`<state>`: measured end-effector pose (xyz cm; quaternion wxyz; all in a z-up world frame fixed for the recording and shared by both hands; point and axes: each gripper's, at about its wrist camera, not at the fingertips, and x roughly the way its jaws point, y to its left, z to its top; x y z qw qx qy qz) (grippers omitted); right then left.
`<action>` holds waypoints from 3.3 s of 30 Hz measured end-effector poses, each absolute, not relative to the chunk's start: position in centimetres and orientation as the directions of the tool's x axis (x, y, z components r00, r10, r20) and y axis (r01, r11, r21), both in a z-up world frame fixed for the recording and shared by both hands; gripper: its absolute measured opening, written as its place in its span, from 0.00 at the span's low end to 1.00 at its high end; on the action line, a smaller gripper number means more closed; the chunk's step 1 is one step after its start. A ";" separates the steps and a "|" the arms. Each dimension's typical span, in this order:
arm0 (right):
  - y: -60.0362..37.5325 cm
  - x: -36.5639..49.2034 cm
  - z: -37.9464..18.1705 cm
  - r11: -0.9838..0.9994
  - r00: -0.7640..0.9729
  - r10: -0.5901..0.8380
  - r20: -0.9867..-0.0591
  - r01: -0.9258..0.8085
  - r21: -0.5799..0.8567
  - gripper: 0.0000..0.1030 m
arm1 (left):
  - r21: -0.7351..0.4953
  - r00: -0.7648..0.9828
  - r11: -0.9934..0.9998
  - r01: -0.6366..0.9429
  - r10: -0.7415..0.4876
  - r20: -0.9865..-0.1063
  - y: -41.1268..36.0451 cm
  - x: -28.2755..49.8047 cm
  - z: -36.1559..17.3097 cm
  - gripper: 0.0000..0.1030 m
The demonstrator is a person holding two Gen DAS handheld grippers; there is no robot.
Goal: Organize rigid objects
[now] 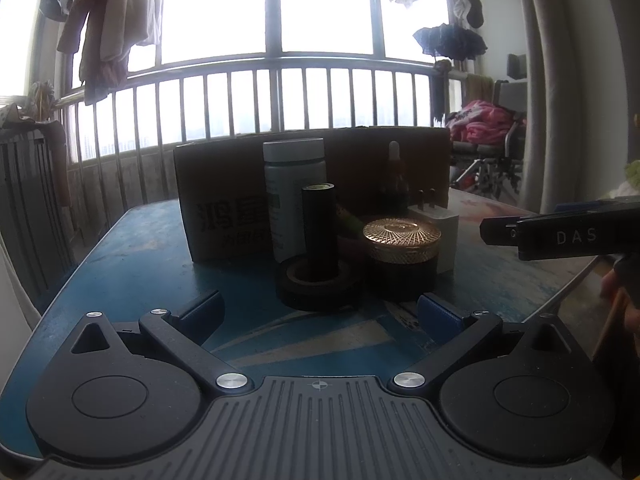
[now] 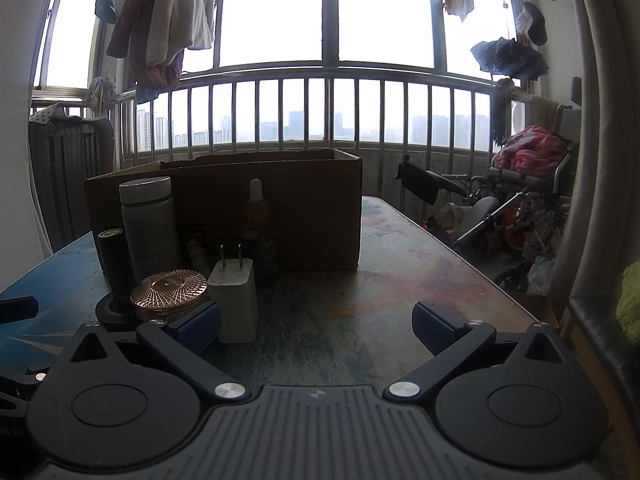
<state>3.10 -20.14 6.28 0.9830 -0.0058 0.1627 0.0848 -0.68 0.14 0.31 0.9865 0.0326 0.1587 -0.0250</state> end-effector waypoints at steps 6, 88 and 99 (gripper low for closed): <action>-20.1 3.1 6.3 0.985 0.932 0.166 -0.322 -0.171 0.014 1.00 | 0.056 0.948 0.997 0.059 -0.039 -0.316 0.1 -0.6 0.2 1.00; -15.7 7.9 10.2 0.636 0.546 0.769 -0.333 -0.704 0.315 0.42 | -0.026 0.937 0.985 0.171 -0.170 -0.306 1.9 4.5 2.0 0.21; -14.8 10.2 9.5 0.644 0.523 0.755 -0.395 -0.706 0.296 0.34 | -0.012 0.932 0.978 0.209 -0.203 -0.302 1.8 4.6 1.9 0.21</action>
